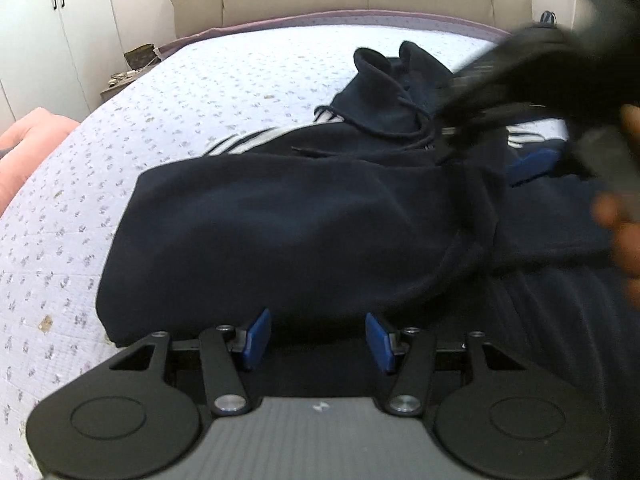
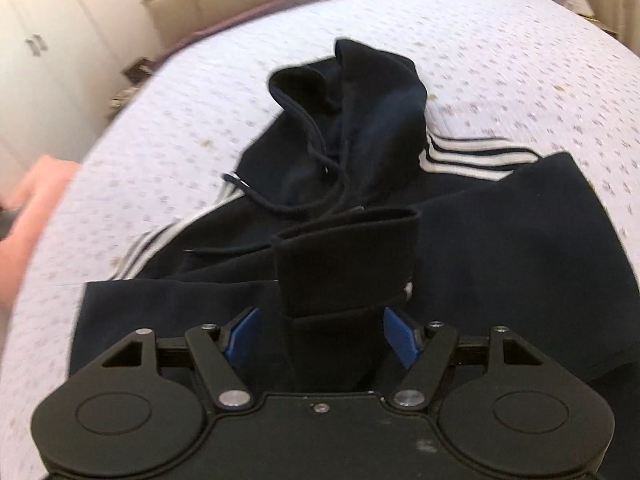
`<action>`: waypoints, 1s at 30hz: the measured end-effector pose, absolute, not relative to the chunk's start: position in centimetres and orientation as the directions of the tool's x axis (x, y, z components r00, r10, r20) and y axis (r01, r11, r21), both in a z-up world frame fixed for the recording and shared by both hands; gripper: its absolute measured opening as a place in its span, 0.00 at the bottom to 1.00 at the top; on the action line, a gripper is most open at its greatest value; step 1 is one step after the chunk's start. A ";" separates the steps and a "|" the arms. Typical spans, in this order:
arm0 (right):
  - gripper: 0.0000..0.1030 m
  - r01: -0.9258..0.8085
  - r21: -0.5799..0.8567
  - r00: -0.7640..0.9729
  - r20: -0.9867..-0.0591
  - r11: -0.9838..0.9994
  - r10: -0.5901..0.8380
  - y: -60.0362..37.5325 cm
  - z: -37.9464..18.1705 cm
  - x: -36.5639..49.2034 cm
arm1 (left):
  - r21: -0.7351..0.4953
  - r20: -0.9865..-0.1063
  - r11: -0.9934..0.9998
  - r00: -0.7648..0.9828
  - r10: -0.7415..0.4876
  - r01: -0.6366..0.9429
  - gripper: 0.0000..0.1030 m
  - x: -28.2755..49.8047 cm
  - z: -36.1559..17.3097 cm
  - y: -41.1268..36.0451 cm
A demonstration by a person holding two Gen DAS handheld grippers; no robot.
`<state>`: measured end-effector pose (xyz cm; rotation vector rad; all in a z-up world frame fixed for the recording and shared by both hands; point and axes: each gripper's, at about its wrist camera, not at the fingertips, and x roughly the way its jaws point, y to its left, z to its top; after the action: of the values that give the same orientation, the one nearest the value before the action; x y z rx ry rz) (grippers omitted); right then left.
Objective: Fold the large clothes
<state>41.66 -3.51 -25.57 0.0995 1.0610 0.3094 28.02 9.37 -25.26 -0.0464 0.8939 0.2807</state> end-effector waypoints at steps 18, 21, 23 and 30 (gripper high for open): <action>0.62 -0.135 0.261 0.725 -0.631 0.956 0.274 -19.9 -19.7 39.9 | 0.062 -0.700 0.943 0.659 0.275 -0.327 0.51 31.4 -21.5 11.6; 0.79 -0.099 0.140 0.599 -0.782 0.985 0.172 -22.5 -24.0 40.3 | 0.075 -0.778 0.958 0.585 0.229 -0.275 0.50 32.6 -23.8 11.2; 0.70 -0.054 0.119 0.572 -0.810 0.991 0.128 -24.7 -24.9 39.7 | 0.051 -0.803 0.977 0.572 0.164 -0.208 0.50 32.1 -23.8 11.1; 0.66 -0.110 0.093 0.678 -0.721 0.990 0.143 -23.6 -21.7 40.1 | -0.142 -0.715 0.985 0.699 -0.034 -0.098 0.57 31.1 -19.9 12.0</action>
<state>40.12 -23.62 -21.72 0.0430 0.8130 0.1422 31.06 12.02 -19.94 -0.1748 0.7976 0.0357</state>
